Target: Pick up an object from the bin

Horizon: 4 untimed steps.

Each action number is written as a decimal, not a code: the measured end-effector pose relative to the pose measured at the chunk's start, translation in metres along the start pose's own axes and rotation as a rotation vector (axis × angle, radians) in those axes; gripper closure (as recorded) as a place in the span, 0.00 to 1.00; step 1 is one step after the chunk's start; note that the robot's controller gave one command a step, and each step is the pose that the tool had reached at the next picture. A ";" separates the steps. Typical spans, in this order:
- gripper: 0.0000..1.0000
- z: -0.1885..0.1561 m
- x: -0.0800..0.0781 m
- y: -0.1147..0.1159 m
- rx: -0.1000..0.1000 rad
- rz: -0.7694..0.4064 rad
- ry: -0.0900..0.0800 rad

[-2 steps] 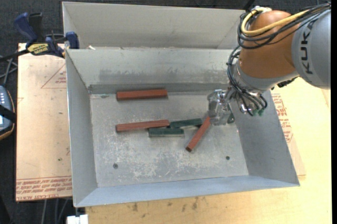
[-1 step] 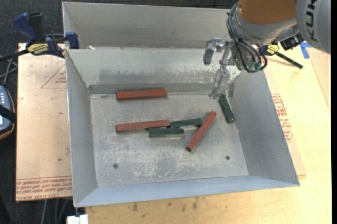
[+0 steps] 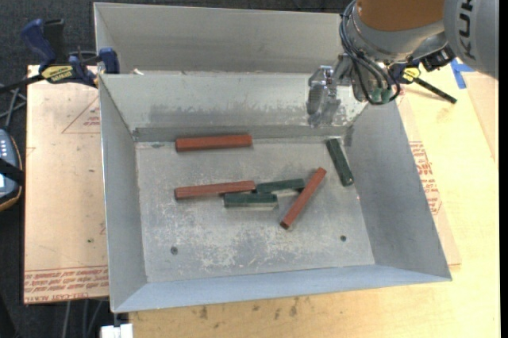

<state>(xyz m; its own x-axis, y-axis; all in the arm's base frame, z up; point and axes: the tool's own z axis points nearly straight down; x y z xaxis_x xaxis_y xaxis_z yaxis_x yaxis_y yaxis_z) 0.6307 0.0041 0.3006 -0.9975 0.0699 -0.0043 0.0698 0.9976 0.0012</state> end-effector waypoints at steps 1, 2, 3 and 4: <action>1.00 0.000 0.000 0.000 0.000 0.000 0.000; 1.00 0.036 -0.002 0.022 0.001 -0.089 -0.003; 0.00 0.138 0.031 0.032 0.000 -0.180 0.005; 0.00 0.137 0.031 0.033 0.000 -0.181 0.004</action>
Offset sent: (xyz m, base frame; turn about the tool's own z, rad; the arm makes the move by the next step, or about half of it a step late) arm 0.0073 0.0538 -0.0886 -0.2166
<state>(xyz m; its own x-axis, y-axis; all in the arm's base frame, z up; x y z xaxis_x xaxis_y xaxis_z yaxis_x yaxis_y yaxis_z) 0.6025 0.0392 0.1638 -0.9939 -0.1105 -0.0006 -0.1105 0.9939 0.0011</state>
